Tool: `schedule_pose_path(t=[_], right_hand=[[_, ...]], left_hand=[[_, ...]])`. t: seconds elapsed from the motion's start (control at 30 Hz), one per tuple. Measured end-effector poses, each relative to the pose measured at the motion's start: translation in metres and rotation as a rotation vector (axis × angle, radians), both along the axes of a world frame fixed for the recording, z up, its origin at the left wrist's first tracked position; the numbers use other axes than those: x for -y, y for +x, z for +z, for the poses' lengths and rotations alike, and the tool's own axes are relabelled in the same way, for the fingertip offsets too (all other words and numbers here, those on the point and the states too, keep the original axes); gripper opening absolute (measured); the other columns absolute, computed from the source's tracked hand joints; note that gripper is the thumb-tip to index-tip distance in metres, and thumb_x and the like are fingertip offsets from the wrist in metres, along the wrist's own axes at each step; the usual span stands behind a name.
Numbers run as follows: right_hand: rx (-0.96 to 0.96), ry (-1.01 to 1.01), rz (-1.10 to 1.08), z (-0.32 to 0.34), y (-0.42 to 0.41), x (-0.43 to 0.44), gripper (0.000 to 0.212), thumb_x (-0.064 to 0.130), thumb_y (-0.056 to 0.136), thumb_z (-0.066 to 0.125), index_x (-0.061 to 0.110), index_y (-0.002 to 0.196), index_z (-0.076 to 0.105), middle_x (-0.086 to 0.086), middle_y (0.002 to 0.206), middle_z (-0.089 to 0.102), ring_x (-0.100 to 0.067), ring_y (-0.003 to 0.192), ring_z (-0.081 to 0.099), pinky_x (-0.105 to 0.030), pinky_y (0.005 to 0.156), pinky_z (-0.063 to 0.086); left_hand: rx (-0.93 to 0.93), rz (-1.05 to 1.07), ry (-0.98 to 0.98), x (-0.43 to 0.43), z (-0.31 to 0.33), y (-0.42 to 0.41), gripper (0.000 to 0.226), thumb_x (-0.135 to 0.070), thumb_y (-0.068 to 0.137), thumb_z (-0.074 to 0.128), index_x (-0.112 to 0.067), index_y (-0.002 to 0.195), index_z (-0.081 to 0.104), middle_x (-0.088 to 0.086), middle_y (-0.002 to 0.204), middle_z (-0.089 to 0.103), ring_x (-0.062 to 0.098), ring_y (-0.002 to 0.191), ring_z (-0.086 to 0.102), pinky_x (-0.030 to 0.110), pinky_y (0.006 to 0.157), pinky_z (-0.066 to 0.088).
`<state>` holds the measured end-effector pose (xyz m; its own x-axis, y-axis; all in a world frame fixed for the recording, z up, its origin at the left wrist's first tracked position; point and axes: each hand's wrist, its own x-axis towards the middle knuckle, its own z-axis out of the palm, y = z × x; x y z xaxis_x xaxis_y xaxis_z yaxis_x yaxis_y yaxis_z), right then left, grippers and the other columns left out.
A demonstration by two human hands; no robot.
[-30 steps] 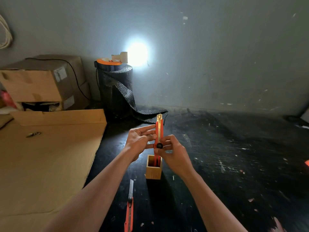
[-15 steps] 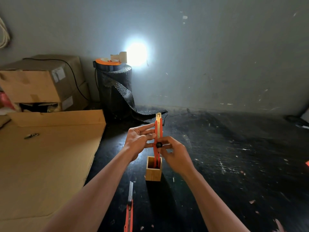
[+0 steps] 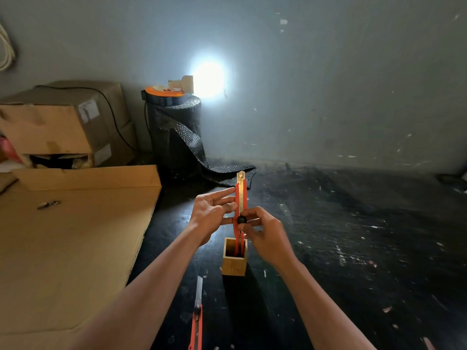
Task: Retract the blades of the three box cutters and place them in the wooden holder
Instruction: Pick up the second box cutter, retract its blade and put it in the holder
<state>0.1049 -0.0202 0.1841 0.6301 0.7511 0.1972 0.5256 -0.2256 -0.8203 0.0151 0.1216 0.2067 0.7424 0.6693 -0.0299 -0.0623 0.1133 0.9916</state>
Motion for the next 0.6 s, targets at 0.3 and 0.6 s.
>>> schedule_pose_path(t=[0.3, 0.6], right_hand=[[-0.075, 0.032, 0.012, -0.008, 0.009, -0.009, 0.023, 0.032, 0.087, 0.078, 0.029, 0.105, 0.064, 0.017, 0.101, 0.07, -0.008, 0.096, 0.071, -0.036, 0.085, 0.063], [-0.205, 0.11, 0.006, -0.01, 0.036, -0.037, 0.037, 0.027, 0.092, 0.074, 0.014, 0.126, 0.068, -0.005, 0.11, 0.076, -0.021, 0.099, 0.075, -0.048, 0.083, 0.064]], left_hand=[[0.008, -0.021, -0.021, -0.006, -0.014, -0.002, 0.041, 0.009, 0.092, 0.068, -0.012, 0.127, 0.071, 0.0, 0.101, 0.083, 0.021, 0.092, 0.081, 0.038, 0.069, 0.066], [0.003, -0.076, -0.079, -0.007, -0.046, -0.001, 0.041, 0.014, 0.09, 0.066, -0.012, 0.121, 0.071, 0.007, 0.099, 0.083, 0.023, 0.087, 0.081, 0.036, 0.067, 0.066]])
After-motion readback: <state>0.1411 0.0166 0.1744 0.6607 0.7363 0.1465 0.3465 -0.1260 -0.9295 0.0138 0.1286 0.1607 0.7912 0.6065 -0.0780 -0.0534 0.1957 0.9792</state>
